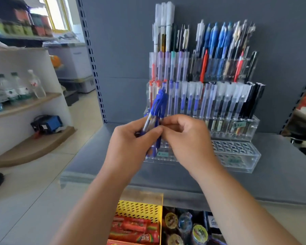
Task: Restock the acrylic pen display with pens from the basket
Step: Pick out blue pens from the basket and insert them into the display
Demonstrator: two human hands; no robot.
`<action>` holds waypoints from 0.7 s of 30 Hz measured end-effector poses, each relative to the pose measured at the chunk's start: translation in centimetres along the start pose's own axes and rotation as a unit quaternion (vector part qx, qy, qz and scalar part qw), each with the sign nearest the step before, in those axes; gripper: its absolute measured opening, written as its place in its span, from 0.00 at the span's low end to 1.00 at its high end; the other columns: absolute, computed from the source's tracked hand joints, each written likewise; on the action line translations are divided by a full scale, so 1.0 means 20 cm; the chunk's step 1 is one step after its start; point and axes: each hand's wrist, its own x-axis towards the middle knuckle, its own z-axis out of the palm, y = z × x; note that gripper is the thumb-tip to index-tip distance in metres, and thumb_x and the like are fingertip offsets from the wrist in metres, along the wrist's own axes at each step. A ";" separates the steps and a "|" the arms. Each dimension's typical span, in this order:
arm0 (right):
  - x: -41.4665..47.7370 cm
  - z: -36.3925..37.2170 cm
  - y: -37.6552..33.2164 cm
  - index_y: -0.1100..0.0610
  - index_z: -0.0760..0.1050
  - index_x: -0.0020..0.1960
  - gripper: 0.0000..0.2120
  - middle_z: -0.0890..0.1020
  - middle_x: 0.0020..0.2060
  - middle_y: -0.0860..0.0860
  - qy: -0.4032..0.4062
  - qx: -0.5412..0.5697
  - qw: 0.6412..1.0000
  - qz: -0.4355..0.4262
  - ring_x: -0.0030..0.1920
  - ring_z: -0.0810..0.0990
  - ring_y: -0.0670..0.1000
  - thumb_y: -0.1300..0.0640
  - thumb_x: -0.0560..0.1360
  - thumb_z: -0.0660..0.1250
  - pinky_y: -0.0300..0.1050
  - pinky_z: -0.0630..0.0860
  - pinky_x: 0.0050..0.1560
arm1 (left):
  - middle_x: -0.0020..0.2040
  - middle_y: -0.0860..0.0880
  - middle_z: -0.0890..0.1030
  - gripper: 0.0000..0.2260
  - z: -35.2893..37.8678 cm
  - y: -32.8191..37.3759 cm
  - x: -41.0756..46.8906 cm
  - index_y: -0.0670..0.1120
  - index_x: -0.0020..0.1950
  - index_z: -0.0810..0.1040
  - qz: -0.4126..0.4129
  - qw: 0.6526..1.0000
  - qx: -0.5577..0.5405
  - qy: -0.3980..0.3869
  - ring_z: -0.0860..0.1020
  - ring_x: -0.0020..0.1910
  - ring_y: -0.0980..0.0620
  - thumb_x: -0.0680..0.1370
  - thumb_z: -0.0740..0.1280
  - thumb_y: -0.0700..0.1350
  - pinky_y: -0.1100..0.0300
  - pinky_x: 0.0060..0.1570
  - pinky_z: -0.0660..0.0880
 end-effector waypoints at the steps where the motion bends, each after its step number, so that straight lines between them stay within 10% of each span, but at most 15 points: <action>1: 0.02 0.00 0.01 0.48 0.82 0.42 0.07 0.85 0.35 0.42 0.006 -0.008 1.000 0.002 0.37 0.84 0.41 0.60 0.73 0.74 0.35 0.79 0.38 | 0.32 0.45 0.80 0.06 0.00 -0.01 0.00 0.56 0.47 0.86 -0.008 1.000 -0.015 0.011 0.74 0.29 0.55 0.77 0.72 0.44 0.58 0.33 0.76; 5: 0.06 0.02 0.08 0.51 0.83 0.45 0.04 0.85 0.35 0.44 0.037 -0.009 0.999 0.012 0.37 0.83 0.41 0.59 0.73 0.75 0.34 0.79 0.39 | 0.32 0.49 0.82 0.06 0.03 -0.07 0.03 0.56 0.44 0.86 -0.029 0.998 -0.049 0.036 0.78 0.32 0.52 0.76 0.73 0.44 0.59 0.33 0.79; 10: 0.09 0.08 0.14 0.54 0.84 0.48 0.05 0.86 0.38 0.47 0.069 0.011 0.997 0.028 0.39 0.84 0.43 0.60 0.73 0.75 0.35 0.80 0.40 | 0.39 0.38 0.83 0.07 0.04 -0.11 0.07 0.59 0.41 0.86 0.018 0.996 -0.040 0.074 0.81 0.39 0.32 0.76 0.73 0.47 0.36 0.40 0.80; 21: 0.13 0.05 0.15 0.52 0.83 0.49 0.05 0.84 0.38 0.44 0.123 -0.037 0.992 -0.002 0.39 0.83 0.40 0.58 0.73 0.76 0.35 0.80 0.42 | 0.40 0.38 0.83 0.12 0.02 -0.13 0.06 0.61 0.38 0.86 0.007 0.994 -0.071 0.082 0.75 0.35 0.51 0.77 0.72 0.45 0.55 0.33 0.75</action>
